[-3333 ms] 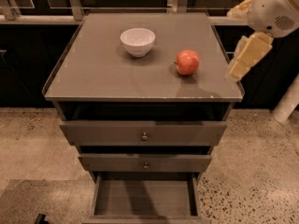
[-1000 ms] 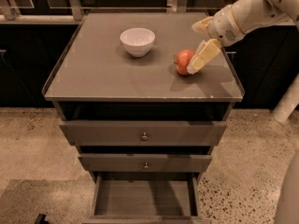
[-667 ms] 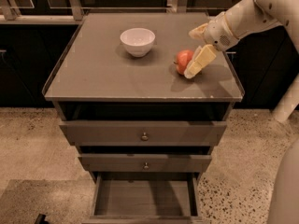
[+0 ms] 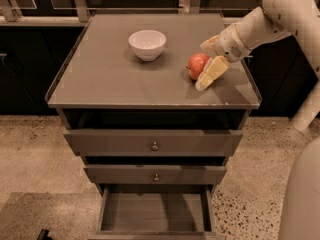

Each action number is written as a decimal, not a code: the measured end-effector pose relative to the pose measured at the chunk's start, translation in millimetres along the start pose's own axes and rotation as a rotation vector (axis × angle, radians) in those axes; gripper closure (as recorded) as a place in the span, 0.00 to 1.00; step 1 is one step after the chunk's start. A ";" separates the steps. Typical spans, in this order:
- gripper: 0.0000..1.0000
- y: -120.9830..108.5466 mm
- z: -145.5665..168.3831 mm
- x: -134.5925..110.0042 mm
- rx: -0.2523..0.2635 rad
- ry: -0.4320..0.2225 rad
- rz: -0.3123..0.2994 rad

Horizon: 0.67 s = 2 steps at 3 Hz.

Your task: Place apple into bottom drawer

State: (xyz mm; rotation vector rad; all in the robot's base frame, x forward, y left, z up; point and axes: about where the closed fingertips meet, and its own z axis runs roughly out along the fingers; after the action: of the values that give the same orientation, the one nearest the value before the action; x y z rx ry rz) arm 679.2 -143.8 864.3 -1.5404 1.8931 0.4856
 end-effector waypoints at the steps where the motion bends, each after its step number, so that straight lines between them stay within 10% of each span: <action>1: 0.00 -1.7 6.3 9.2 0.000 0.010 0.009; 2: 0.19 -4.4 10.5 20.0 0.020 0.031 0.010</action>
Offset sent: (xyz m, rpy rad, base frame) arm 0.0053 -0.0221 -0.0288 -0.0621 -0.0223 -0.0551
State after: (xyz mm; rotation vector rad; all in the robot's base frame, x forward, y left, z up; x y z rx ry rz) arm 683.9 -152.6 843.6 -1.5345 1.9242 0.4479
